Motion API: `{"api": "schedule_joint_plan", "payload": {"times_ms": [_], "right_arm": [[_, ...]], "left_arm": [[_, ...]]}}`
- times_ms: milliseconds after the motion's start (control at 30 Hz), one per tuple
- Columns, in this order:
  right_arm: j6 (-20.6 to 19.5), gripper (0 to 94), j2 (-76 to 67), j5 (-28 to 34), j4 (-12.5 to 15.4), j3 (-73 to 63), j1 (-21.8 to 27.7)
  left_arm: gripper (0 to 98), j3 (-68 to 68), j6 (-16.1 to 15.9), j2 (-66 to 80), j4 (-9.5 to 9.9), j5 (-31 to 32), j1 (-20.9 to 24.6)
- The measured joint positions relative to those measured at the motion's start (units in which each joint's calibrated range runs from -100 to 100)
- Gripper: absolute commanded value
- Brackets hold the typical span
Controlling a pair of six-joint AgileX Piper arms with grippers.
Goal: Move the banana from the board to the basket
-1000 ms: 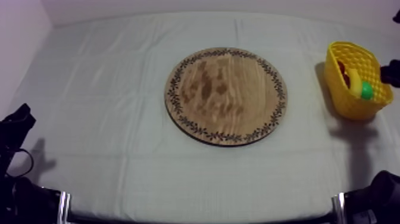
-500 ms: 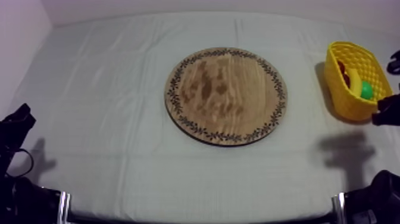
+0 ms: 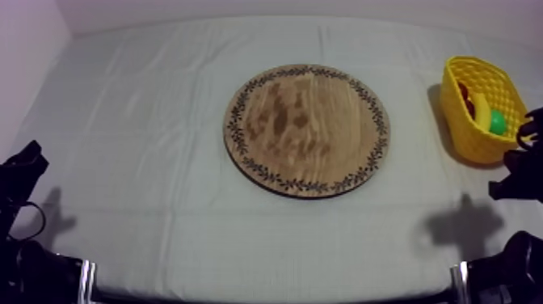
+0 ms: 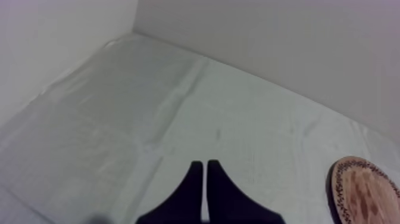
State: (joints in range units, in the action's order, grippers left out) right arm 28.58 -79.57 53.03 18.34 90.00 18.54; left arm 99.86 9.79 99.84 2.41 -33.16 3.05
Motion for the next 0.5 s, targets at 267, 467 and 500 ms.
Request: {"api": "schedule_joint_plan", "payload": {"times_ms": [267,467,500], "right_arm": [[-9.4,0.3,-11.6,-2.9,-3.3,2.2,-3.1],[-17.9,0.3,-16.1,-4.7,-8.7,4.6,-6.4],[-18.9,0.3,-16.1,-5.0,-9.8,5.0,-7.0]], "left_arm": [[0.1,0.0,0.0,0.0,0.0,0.0,0.0],[0.1,0.0,0.0,0.0,0.0,0.0,0.0],[0.1,0.0,0.0,0.0,0.0,0.0,0.0]]}}
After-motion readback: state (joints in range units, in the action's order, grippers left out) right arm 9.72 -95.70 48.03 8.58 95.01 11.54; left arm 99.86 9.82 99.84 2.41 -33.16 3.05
